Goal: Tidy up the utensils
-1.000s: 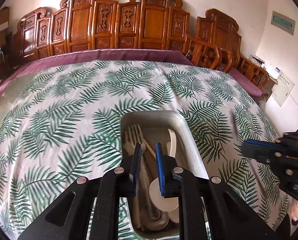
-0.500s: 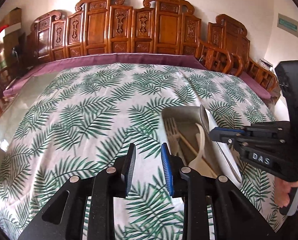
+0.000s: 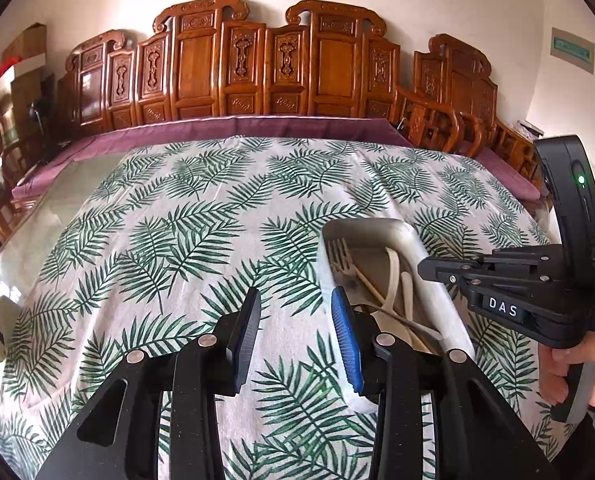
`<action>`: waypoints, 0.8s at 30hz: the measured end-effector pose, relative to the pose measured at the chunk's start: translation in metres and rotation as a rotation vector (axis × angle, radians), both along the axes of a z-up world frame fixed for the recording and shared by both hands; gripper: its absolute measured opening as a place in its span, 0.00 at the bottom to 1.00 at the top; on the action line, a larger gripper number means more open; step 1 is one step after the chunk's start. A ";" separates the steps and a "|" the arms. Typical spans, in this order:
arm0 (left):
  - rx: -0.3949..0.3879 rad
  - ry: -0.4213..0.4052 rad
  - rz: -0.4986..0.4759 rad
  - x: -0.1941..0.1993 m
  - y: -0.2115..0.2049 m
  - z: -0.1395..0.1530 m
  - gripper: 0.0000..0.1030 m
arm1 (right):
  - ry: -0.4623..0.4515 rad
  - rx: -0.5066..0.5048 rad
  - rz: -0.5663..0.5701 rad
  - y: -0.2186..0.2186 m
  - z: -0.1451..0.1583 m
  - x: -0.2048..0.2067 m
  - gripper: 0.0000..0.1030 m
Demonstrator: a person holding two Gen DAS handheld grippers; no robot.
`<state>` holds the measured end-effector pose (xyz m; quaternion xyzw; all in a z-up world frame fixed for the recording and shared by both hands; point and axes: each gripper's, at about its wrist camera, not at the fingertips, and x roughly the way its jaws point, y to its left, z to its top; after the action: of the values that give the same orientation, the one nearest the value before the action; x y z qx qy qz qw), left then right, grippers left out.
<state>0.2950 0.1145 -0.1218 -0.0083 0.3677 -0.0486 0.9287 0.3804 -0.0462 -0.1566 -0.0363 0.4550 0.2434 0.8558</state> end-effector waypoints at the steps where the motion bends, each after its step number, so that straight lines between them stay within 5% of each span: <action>1: 0.001 -0.001 0.000 -0.001 -0.002 0.001 0.34 | -0.007 0.001 -0.004 -0.005 0.002 -0.004 0.01; 9: 0.007 -0.035 -0.012 -0.023 -0.031 0.018 0.64 | -0.047 0.005 -0.043 -0.046 0.022 -0.043 0.02; 11: 0.007 -0.046 -0.013 -0.029 -0.039 0.023 0.78 | -0.063 0.000 -0.066 -0.059 0.028 -0.056 0.13; 13: 0.003 -0.052 -0.017 -0.037 -0.047 0.027 0.84 | -0.080 0.003 -0.097 -0.072 0.035 -0.068 0.45; 16: 0.004 -0.055 -0.017 -0.048 -0.059 0.035 0.90 | -0.121 0.003 -0.144 -0.093 0.045 -0.088 0.72; 24: 0.016 -0.124 -0.021 -0.090 -0.089 0.071 0.93 | -0.244 0.021 -0.241 -0.142 0.087 -0.142 0.97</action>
<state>0.2048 0.0260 -0.0505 0.0059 0.3099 -0.0558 0.9491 0.2382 -0.1882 -0.0694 -0.0018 0.3462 0.1378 0.9280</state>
